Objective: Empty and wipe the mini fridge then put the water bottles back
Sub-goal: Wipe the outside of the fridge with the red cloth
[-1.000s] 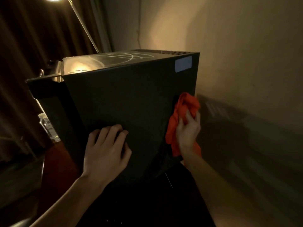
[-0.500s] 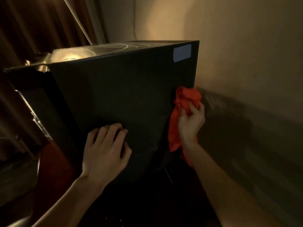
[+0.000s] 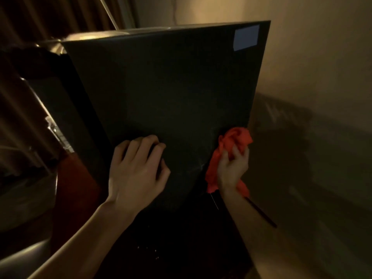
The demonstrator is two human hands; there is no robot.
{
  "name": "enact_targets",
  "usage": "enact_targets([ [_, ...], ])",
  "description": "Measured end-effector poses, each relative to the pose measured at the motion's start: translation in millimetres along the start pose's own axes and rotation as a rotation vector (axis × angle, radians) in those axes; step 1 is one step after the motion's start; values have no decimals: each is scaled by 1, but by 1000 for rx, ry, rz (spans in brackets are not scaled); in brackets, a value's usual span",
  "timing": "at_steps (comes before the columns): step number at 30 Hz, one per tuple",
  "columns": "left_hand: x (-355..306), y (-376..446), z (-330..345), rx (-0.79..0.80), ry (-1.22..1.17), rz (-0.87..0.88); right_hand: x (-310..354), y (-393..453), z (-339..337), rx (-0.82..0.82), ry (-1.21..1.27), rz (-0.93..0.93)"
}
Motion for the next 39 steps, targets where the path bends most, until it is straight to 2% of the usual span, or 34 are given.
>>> enact_targets([
  [2, 2, -2, 0, 4, 3, 6, -9, -50, 3, 106, -26, -57],
  [4, 2, -4, 1, 27, 24, 2, -14, -80, 1, 210, -44, -216],
  [6, 1, -7, 3, 41, 37, -4, -11, -71, -5, 273, -37, -355],
  [8, -1, -11, 4, 41, 43, -14, 8, -40, -12, 232, -14, -457],
  [10, -1, -18, 6, 54, 37, -22, 36, -9, -20, 108, 10, -444],
  [12, -2, -26, 9, 84, 45, -12, 48, 3, -22, 62, 8, -395],
  [17, -6, -49, 18, 198, 39, -43, -5, -38, -1, 39, -11, -155],
  [21, -12, -69, 24, 270, 17, -99, -70, -97, 20, 144, -122, 41],
  [24, -11, -78, 26, 248, 16, -111, -73, -116, 24, 174, -154, 123],
  [26, -10, -81, 26, 220, 18, -103, -53, -115, 19, 139, -124, 18],
  [29, -8, -79, 23, 204, 2, -96, 6, -115, 12, 95, 47, -264],
  [32, -5, -72, 16, 158, -24, -123, 63, -117, 12, 173, 199, -441],
  [34, -1, -66, 9, 136, -26, -143, 68, -119, 13, 215, 188, -543],
  [36, 2, -61, 2, 142, -28, -156, 47, -128, 14, 216, 127, -540],
  [39, 4, -55, -10, 190, -28, -169, 17, -160, 10, 311, 39, -354],
])
Point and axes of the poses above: each hand's wrist, its own y-axis towards the middle knuckle, its own z-axis out of the palm, x = y × z, the point moved 1 cm from there along y, towards the middle knuckle, and after that the axes turned 11 degrees about z, right-handed, at the moved point
